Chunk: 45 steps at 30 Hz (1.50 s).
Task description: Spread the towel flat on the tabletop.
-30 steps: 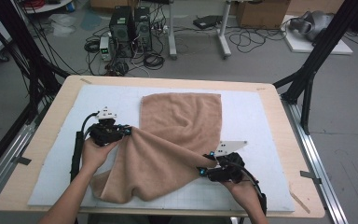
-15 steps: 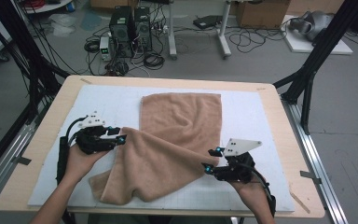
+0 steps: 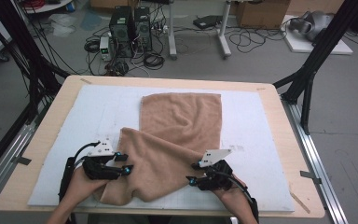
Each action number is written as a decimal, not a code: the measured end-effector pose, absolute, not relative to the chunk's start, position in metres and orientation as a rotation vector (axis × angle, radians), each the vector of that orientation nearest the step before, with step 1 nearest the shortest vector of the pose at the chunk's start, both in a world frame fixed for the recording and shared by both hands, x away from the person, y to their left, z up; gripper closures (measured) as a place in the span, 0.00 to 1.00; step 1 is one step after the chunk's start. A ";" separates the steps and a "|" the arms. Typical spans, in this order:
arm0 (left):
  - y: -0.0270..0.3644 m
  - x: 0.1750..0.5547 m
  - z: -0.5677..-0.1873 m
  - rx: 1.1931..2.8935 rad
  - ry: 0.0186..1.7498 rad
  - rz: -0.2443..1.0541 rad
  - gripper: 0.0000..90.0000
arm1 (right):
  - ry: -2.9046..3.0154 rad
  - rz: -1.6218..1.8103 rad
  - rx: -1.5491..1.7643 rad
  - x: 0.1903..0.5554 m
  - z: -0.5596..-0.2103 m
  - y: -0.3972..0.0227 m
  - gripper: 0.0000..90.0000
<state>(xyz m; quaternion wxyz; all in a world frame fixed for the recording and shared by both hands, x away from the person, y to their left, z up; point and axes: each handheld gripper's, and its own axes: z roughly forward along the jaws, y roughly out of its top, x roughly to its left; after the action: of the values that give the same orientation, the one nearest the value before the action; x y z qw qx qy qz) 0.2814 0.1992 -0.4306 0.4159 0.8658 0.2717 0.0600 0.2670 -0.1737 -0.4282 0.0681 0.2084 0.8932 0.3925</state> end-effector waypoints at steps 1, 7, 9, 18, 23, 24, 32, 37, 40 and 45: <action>0.197 0.282 -0.434 2.194 0.673 0.127 0.59 | 2.697 1.169 0.631 0.268 -0.431 -0.172 0.57; 0.193 0.278 -0.438 2.224 0.650 0.176 0.76 | 2.701 1.114 0.628 0.269 -0.439 -0.162 0.70; 0.191 0.276 -0.438 2.225 0.648 0.195 0.81 | 2.706 1.125 0.639 0.271 -0.439 -0.162 0.78; 0.197 0.267 -0.413 2.114 0.598 0.171 0.91 | 2.672 1.228 0.594 0.261 -0.415 -0.178 0.94; 0.188 0.266 -0.368 2.037 0.511 0.220 0.92 | 2.560 1.299 0.587 0.255 -0.374 -0.202 0.94; 0.186 0.267 -0.359 2.020 0.497 0.230 0.92 | 2.537 1.300 0.583 0.256 -0.366 -0.206 0.94; 0.171 0.313 -0.349 2.031 0.592 0.356 0.91 | 2.478 1.261 0.673 0.295 -0.346 -0.221 0.94; 0.168 0.357 -0.377 2.048 0.762 0.397 0.91 | 2.518 1.182 0.783 0.340 -0.368 -0.206 0.94; 0.170 0.378 -0.390 2.060 0.857 0.411 0.90 | 2.527 1.166 0.846 0.365 -0.381 -0.197 0.92; 0.179 0.386 -0.395 2.051 0.924 0.367 0.76 | 2.513 1.183 0.868 0.378 -0.385 -0.191 0.77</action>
<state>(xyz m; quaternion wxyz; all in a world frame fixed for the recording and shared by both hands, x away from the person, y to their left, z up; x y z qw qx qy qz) 0.3861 0.1791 -0.3950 0.4179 0.8174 0.3685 0.1463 0.3776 -0.1912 -0.3850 0.1158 0.2963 0.8578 0.4038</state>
